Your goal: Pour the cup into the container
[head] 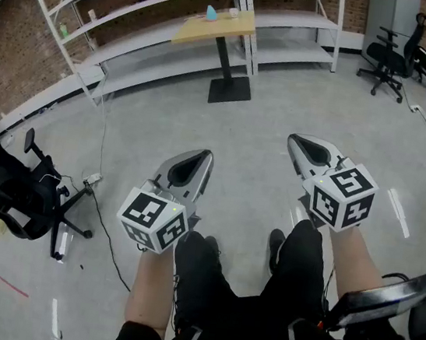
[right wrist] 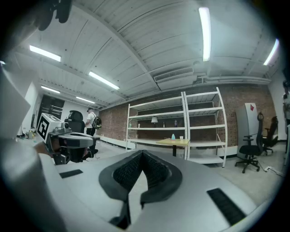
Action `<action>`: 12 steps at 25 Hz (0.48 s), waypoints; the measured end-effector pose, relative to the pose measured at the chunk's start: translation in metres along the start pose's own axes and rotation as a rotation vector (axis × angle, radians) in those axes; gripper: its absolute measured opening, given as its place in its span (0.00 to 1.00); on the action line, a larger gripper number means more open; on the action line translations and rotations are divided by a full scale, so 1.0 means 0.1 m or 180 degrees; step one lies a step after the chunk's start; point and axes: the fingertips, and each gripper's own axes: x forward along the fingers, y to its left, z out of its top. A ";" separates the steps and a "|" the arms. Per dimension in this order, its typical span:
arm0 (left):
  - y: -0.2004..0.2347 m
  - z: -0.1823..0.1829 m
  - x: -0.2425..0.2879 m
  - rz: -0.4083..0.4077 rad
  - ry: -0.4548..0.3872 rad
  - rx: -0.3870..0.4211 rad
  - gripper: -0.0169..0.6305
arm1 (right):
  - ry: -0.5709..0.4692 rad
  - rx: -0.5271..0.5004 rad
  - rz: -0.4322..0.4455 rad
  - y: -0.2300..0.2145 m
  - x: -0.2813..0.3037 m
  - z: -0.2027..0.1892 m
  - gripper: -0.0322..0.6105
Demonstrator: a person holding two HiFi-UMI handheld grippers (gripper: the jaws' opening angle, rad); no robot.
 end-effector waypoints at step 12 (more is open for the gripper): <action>0.10 0.03 0.06 0.0012 -0.0030 -0.0022 0.02 | -0.0037 -0.0004 0.0006 -0.05 0.03 0.03 0.05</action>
